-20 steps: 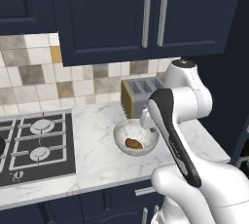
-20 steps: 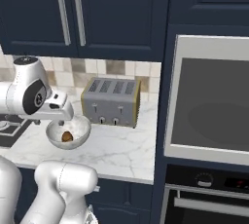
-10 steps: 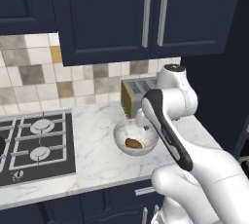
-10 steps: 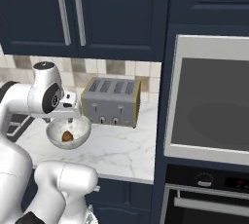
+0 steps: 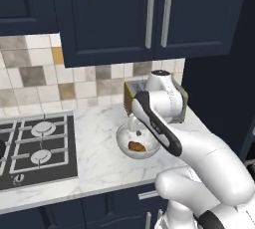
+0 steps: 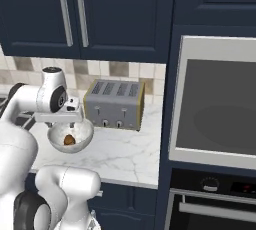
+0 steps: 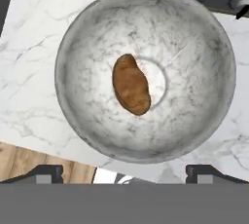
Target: Place the steak on the plate and place the potato on the same plate.
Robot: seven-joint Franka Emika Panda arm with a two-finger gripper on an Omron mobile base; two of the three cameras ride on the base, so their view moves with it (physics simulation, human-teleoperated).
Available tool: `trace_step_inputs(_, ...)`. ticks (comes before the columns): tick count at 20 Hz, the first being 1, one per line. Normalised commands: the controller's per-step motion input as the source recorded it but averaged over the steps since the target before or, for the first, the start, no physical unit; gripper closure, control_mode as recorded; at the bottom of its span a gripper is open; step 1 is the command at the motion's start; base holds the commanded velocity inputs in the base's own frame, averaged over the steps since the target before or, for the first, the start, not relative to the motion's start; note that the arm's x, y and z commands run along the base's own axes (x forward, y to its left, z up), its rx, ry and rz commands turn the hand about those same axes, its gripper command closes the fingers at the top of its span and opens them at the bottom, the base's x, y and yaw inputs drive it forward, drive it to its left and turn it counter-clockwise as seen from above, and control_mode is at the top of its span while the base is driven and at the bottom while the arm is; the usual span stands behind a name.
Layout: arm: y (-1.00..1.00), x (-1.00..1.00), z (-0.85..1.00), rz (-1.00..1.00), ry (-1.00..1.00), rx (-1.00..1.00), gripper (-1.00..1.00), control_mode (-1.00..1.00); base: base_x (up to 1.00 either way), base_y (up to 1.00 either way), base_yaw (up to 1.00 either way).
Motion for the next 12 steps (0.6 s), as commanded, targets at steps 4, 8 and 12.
trace_step_inputs(4, 0.09, 0.44, -0.34, 0.03, 0.07, 0.00, -1.00, -1.00, 0.00, 0.00, 0.00)
trace_step_inputs(8, 0.01, 0.34, -0.44, 0.04, 0.05, 0.00, -1.00, -1.00, 0.00, 0.00, 0.00)
trace_step_inputs(12, 0.00, 0.33, -0.54, 0.04, 0.00, 0.00, -1.00, -1.00, 0.00, 0.00, 0.00)
